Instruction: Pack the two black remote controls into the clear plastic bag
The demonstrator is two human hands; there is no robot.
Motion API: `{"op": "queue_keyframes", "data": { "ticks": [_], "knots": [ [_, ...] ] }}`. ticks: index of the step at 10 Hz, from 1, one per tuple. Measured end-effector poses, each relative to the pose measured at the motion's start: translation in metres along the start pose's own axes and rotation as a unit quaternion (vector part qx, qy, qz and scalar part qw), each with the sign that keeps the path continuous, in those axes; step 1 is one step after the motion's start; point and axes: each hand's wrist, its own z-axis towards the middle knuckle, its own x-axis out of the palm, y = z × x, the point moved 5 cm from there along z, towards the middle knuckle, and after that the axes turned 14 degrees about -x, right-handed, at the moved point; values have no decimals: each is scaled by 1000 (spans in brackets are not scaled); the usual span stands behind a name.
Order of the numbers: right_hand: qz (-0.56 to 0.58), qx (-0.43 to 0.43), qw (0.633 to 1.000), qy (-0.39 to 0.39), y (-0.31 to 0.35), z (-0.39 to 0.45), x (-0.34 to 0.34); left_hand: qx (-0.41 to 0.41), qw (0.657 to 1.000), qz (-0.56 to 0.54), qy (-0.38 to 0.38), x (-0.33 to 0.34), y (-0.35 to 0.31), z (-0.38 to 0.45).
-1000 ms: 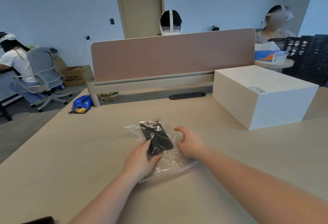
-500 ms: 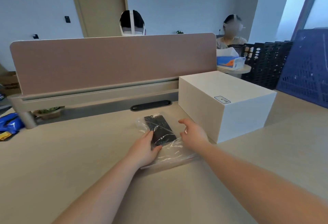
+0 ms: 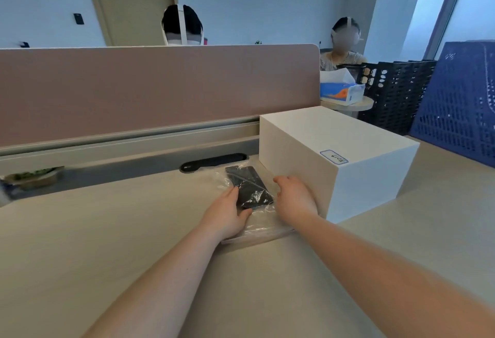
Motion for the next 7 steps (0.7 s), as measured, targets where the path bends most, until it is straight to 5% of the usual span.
{"op": "queue_keyframes", "data": {
  "ticks": [3, 7],
  "knots": [
    [-93, -74, 989, 92, -1, -13, 21, -43, 999, -10, -26, -4, 15, -30],
    [-42, -79, 994, 62, 26, -52, -12, -81, 992, -24, -95, -13, 47, -80]
  ]
}}
